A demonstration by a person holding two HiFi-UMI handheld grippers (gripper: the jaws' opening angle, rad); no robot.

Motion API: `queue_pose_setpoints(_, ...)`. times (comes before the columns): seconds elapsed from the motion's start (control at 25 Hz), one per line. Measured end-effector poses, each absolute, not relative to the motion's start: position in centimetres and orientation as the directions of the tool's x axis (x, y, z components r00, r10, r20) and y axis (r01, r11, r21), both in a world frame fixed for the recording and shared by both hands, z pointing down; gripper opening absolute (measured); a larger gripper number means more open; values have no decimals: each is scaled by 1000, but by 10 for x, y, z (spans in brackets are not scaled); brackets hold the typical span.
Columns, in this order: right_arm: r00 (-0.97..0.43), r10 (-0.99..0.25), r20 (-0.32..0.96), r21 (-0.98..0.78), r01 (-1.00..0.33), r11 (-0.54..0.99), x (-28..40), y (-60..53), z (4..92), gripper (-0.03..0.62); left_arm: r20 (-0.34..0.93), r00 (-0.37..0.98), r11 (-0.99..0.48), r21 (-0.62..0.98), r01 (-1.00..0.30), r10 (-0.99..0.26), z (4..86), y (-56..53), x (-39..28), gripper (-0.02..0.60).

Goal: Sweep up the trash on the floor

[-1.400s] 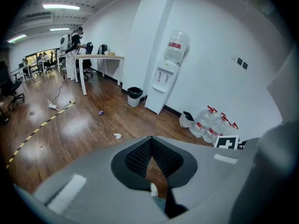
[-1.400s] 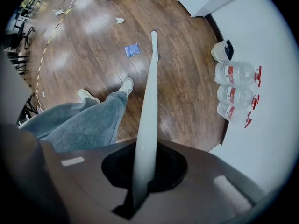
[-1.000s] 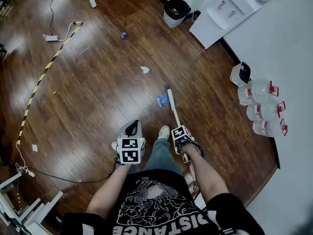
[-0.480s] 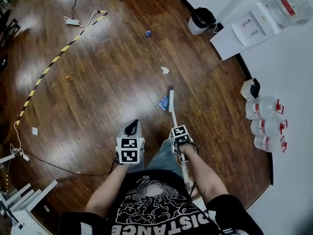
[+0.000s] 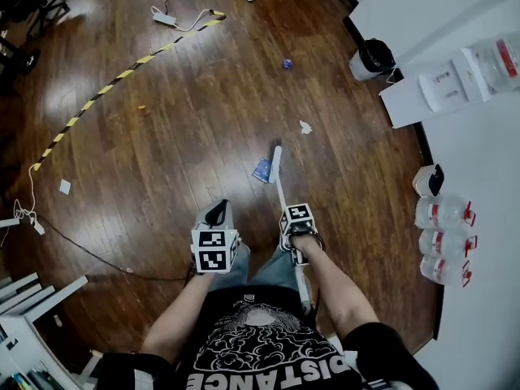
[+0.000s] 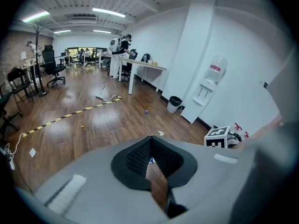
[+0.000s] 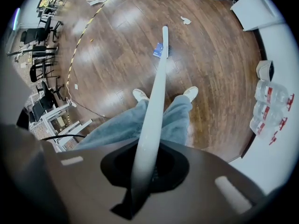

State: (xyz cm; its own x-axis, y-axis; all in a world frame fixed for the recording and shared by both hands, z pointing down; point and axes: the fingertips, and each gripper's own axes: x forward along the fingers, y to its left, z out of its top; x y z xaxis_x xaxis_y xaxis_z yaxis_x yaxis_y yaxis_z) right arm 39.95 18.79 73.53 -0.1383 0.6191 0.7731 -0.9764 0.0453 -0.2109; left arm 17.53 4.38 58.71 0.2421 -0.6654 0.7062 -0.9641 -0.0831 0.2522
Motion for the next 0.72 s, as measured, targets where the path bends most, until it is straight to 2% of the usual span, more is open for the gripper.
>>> queue_pose_setpoints(0.36, -210, 619, 757, -278, -961, 14, 300, 171, 733, 29, 705, 162, 33, 255, -967, -690, 583, 64, 109, 6)
queue_pose_setpoints(0.72, -293, 612, 734, -350, -936, -29, 199, 160, 735, 29, 725, 1, 239, 229, -944, -688, 585, 94, 23, 6)
